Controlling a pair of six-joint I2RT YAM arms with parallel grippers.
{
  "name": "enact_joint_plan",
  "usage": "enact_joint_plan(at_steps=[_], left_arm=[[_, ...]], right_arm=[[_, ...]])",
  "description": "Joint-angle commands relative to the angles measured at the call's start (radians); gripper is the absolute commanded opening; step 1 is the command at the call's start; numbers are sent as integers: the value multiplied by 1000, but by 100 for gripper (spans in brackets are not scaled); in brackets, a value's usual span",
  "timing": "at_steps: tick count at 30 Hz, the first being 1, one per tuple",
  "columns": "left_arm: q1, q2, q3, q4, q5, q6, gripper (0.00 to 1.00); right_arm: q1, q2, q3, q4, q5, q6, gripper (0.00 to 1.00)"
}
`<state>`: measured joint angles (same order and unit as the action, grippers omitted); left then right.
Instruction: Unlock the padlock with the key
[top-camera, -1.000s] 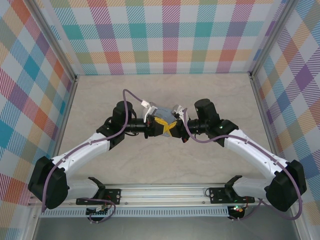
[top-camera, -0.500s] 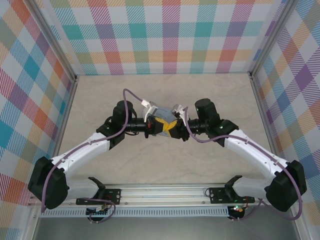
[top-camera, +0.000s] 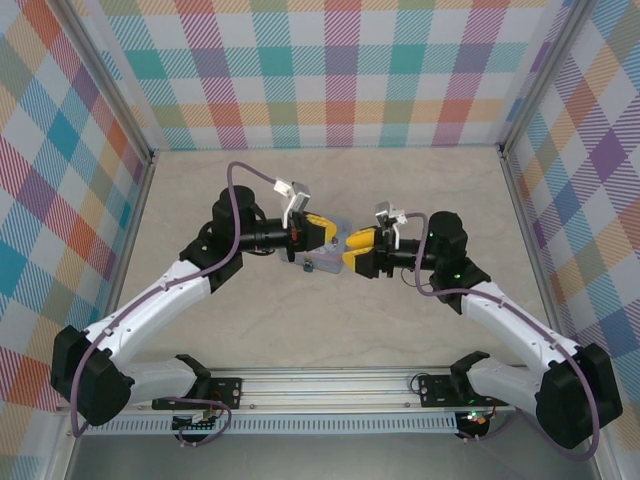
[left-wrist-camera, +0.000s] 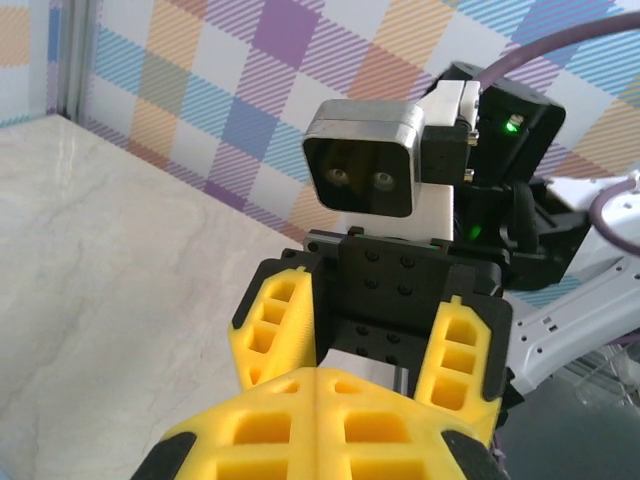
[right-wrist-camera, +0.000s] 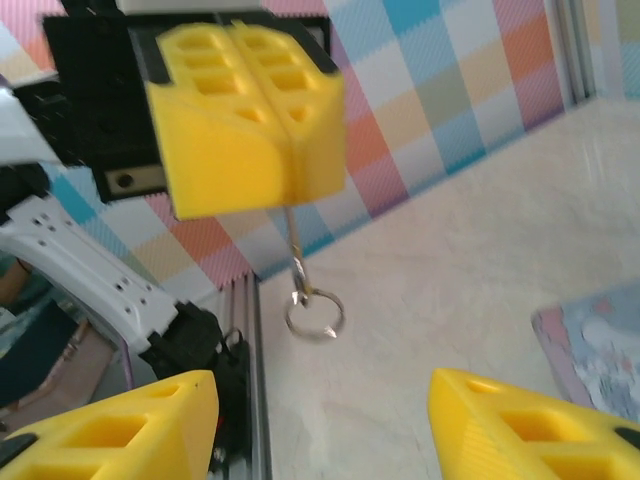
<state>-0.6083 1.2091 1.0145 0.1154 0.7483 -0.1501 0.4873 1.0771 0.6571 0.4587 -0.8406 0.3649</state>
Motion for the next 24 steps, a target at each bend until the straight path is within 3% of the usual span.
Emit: enact_joint_plan(at_steps=[1,11,24], left_arm=[[-16,11,61,-41,-13,20,0],[-22,38,93,-36,-7,18,0],[-24,51,91,-32,-54,6,0]], right_arm=[[-1,23,-2,295,-34,132,57],[1,117,30,425,-35,206,51],[5,157,26,464,-45,245,38]])
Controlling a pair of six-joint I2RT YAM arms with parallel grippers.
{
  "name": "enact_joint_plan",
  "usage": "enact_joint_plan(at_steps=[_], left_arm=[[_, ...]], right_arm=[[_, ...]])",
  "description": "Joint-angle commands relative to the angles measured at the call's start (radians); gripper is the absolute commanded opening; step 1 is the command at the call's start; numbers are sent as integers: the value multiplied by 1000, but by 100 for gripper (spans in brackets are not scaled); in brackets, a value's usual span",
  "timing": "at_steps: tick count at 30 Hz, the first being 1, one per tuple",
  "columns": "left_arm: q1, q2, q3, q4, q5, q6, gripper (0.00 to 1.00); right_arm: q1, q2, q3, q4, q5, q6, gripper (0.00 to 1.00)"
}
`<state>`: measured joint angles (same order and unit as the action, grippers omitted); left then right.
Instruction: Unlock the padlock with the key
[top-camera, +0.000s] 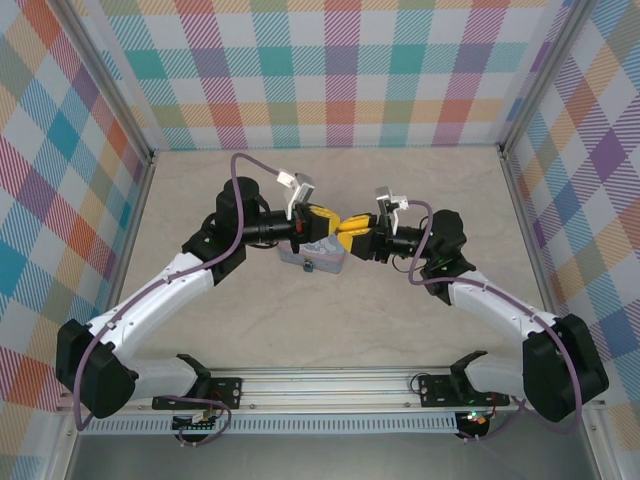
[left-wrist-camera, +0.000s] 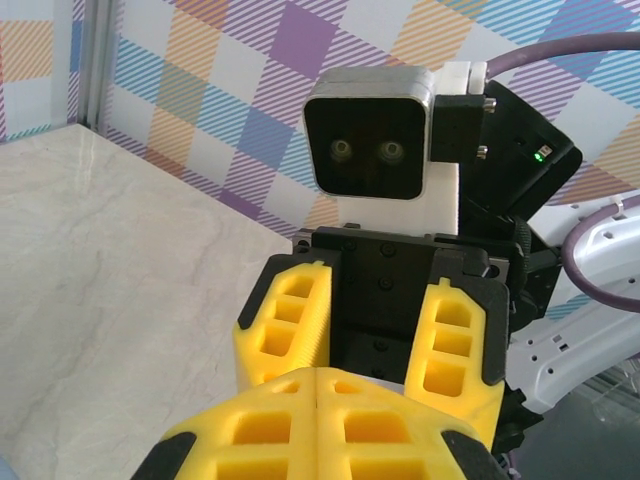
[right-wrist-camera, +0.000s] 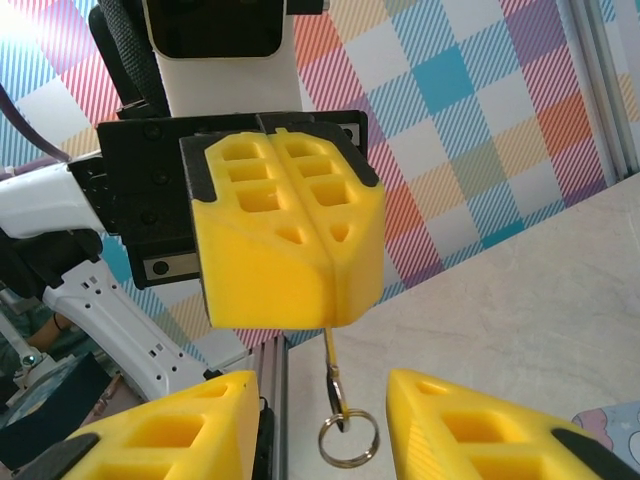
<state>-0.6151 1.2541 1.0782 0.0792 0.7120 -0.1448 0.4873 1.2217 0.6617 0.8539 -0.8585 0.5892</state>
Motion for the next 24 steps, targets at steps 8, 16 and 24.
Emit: enact_joint_plan(at_steps=[8,16,24], left_arm=[[-17,8,29,-2,-62,-8,0],[-17,7,26,1,-74,-9,0],[-17,5,22,5,-82,-10,0]], right_arm=[[18,35,25,85,-32,32,35],[21,34,17,79,-22,31,31],[22,25,2,80,1,29,16]])
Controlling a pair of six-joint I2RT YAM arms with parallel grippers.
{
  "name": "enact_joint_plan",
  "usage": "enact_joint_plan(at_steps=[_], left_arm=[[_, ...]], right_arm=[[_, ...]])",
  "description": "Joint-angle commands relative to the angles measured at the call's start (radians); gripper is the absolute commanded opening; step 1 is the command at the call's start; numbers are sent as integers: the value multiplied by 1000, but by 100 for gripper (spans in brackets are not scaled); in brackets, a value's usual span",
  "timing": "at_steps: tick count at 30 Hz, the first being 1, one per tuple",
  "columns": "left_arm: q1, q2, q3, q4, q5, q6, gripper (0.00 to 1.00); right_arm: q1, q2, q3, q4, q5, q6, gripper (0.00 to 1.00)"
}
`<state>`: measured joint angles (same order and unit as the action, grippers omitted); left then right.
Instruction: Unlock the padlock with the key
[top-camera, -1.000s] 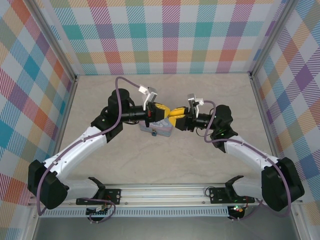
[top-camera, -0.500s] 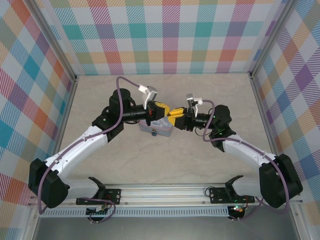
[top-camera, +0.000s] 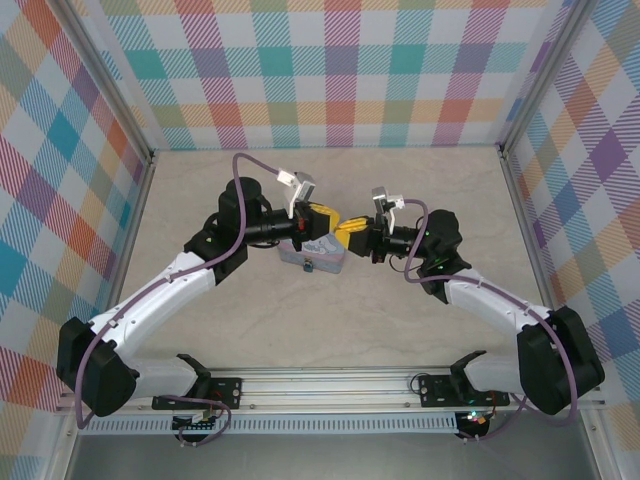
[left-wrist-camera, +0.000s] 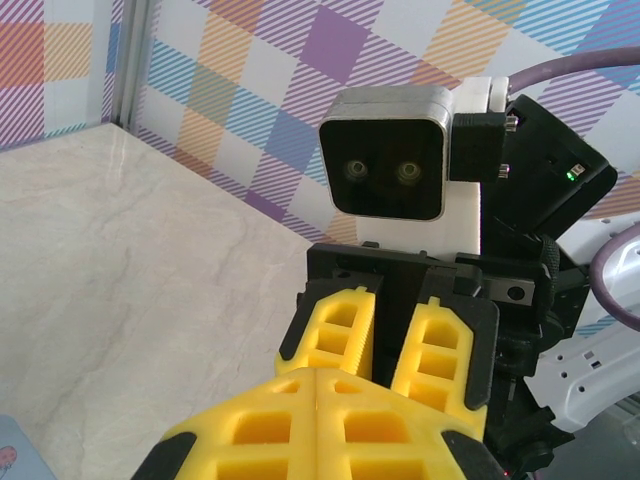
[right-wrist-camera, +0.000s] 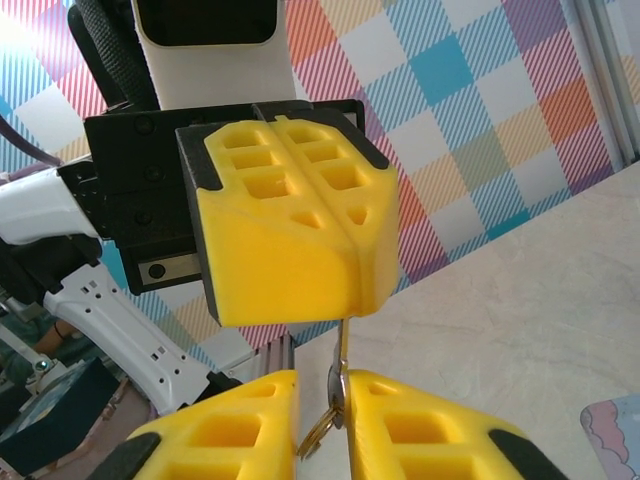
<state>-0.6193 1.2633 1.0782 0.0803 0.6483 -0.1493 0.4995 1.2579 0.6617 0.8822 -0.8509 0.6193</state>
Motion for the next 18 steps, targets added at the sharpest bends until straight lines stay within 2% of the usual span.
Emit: enact_joint_plan(at_steps=[1,5,10,11,14,18], left_arm=[[-12,-5,22,4,-17,-7,0],[-13,-9,19,8,-23,-7,0],[-11,-32,11,4,-61,-2,0],[-11,-37,11,-1,-66,-2,3],[-8,-56,8,-15,-83,-1,32],[11,-98,-18,-60,-126,3,55]], right_arm=[[10,-12,2,51,-3,-1,13],[10,-18,2,29,8,-14,2],[9,-49,-3,-69,33,-69,2],[10,-56,-3,-92,38,-79,2],[10,-82,-1,-193,63,-121,2],[10,-112,20,-417,134,-204,2]])
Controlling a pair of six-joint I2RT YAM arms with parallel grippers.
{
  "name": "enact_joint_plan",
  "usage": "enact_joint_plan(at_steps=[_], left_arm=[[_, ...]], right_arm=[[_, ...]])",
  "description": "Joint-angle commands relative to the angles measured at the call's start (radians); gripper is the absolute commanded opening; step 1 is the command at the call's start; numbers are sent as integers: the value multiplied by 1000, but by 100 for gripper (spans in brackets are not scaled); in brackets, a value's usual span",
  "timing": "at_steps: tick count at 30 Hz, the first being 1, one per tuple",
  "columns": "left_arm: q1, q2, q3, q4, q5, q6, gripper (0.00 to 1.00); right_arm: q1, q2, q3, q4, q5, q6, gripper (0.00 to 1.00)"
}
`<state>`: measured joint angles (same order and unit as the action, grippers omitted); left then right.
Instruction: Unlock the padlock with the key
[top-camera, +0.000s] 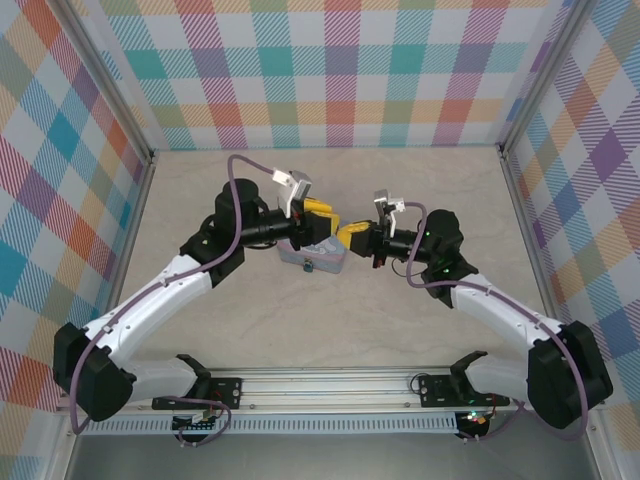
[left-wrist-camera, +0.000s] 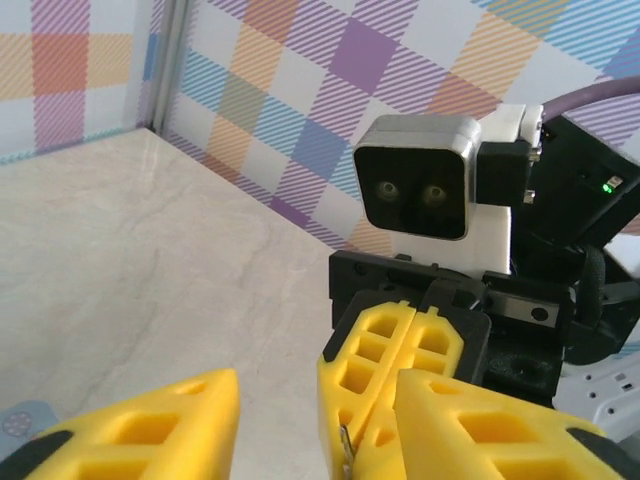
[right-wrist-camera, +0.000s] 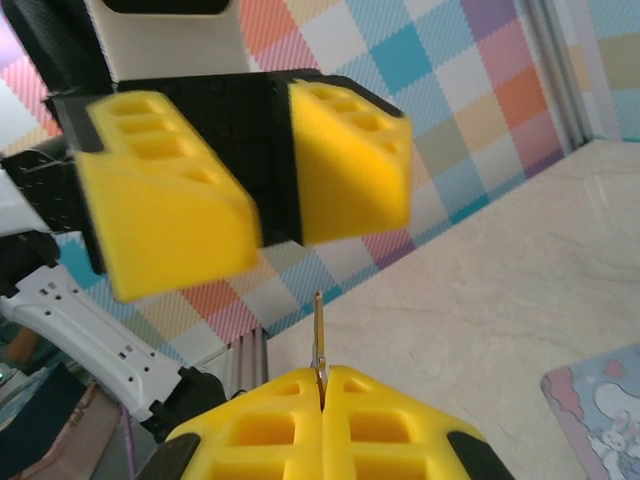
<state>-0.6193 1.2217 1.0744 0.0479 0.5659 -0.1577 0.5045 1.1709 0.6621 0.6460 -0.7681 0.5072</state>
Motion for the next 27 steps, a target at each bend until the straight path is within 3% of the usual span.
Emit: enact_joint_plan(at_steps=[1,5,10,18,27], left_arm=[[18,-70,-31,-42,-57,12,60],[57,-113,-117,-86,-82,-21,76],[93,-164,-305,-33,-104,-104,89],[136,-118,-534,189,-95,-242,95],[156,41,-564,301,-98,-255,97]], right_arm=[[6,-25,28,-241,74,-111,2],[5,17,49,-376,147,-129,3],[9,140,48,-324,193,-54,3],[23,401,85,-73,188,134,2],[35,550,211,-171,244,114,3]])
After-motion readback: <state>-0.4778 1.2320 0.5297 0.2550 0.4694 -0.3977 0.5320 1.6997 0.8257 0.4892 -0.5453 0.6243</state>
